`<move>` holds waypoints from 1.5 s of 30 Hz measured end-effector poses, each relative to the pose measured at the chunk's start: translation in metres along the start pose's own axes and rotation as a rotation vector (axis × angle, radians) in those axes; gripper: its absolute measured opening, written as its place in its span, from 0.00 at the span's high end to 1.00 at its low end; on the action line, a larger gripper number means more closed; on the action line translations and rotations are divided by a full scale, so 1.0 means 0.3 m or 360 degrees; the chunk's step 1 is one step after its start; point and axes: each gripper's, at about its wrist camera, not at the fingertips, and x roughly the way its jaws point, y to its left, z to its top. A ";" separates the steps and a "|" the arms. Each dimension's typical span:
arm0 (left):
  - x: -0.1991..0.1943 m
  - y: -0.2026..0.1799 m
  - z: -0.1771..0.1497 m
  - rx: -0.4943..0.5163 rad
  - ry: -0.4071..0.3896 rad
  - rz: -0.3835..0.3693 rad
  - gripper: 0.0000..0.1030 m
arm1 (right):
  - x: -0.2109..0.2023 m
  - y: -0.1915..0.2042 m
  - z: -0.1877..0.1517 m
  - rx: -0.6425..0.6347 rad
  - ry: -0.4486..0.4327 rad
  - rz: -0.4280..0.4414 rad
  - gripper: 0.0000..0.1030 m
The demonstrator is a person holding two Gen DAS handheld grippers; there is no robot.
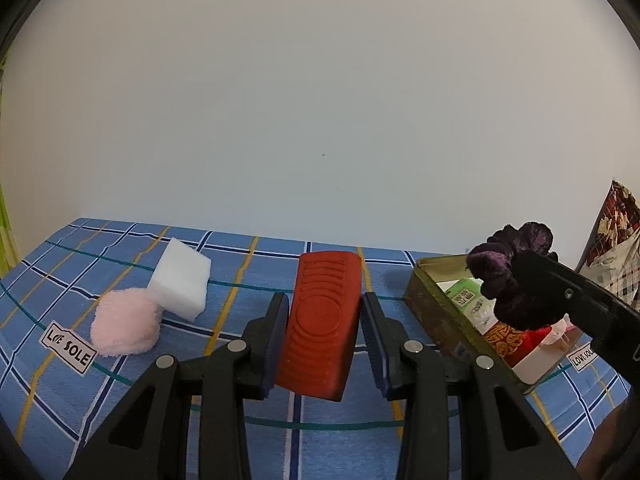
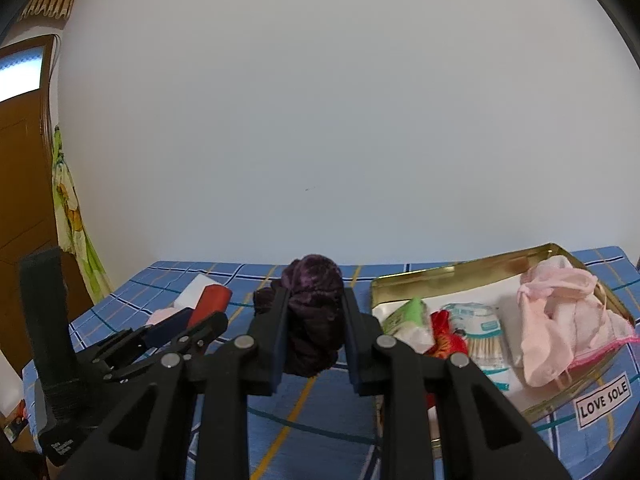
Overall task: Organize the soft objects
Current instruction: 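Carry the red brush with the left tool while the right tool carries the scrunchie toward the tin, then lower the red brush and scrunchie into the tin and open both tools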
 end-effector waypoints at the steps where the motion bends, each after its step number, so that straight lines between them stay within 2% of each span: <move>1: -0.001 -0.005 0.000 0.0003 -0.0003 -0.0006 0.61 | -0.004 -0.006 0.001 -0.0001 -0.0004 -0.0006 0.76; 8: -0.011 -0.033 0.005 -0.0017 -0.0040 -0.0061 0.61 | -0.027 -0.058 0.010 0.0020 -0.0031 -0.0044 0.76; 25: -0.004 -0.216 0.025 0.0027 -0.0056 -0.0183 0.62 | -0.072 -0.177 0.039 0.0077 -0.0053 -0.0117 0.76; 38: 0.033 -0.372 0.054 0.0061 -0.0079 -0.0295 0.62 | -0.186 -0.406 0.088 0.0227 -0.0160 -0.0278 0.76; 45: 0.062 -0.425 0.045 0.0092 -0.0045 -0.0325 0.62 | -0.199 -0.505 0.093 0.0298 -0.0147 -0.0344 0.76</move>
